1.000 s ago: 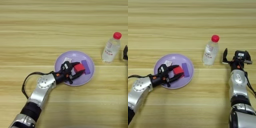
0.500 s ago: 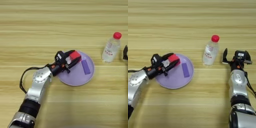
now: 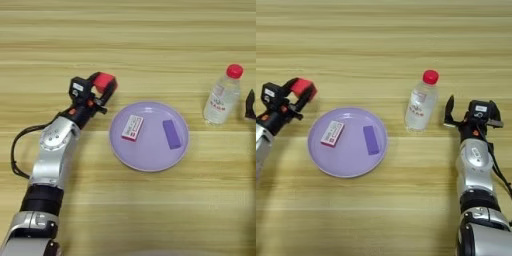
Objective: Move the objects on the table
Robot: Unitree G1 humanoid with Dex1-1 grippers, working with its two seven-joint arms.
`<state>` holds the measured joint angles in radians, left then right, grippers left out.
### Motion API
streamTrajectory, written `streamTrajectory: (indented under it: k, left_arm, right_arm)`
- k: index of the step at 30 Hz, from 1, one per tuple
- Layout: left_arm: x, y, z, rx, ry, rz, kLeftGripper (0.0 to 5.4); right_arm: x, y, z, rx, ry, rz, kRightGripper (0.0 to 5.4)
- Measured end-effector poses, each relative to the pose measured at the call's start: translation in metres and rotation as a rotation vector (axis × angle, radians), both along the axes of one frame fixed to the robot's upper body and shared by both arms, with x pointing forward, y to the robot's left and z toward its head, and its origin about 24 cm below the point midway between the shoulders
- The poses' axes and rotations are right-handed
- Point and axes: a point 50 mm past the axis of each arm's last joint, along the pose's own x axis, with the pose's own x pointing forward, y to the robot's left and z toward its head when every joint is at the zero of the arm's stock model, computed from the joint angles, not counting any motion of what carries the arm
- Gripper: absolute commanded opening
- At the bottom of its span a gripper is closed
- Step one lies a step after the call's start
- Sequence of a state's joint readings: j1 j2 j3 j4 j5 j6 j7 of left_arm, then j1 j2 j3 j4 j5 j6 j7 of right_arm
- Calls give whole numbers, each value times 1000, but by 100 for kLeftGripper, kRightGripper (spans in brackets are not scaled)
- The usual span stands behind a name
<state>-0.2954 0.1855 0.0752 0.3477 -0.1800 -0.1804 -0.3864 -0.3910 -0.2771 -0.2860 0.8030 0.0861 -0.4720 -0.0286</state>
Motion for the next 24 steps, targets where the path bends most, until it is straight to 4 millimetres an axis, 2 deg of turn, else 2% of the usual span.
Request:
streamTrajectory:
  k: [9,14,17,24]
  left_arm:
    - [9,23,-13,-23,54,191,225]
    - [9,12,-37,-47,151,209,225]
    - [7,4,-50,-45,198,193,225]
    - [8,-1,-55,-40,211,187,225]
  right_arm:
    - [-5,8,18,-50,-81,1,540]
    - [-10,16,33,-68,-120,22,540]
    - [-12,19,33,-63,-110,27,540]
    - [-14,20,38,-64,-111,26,540]
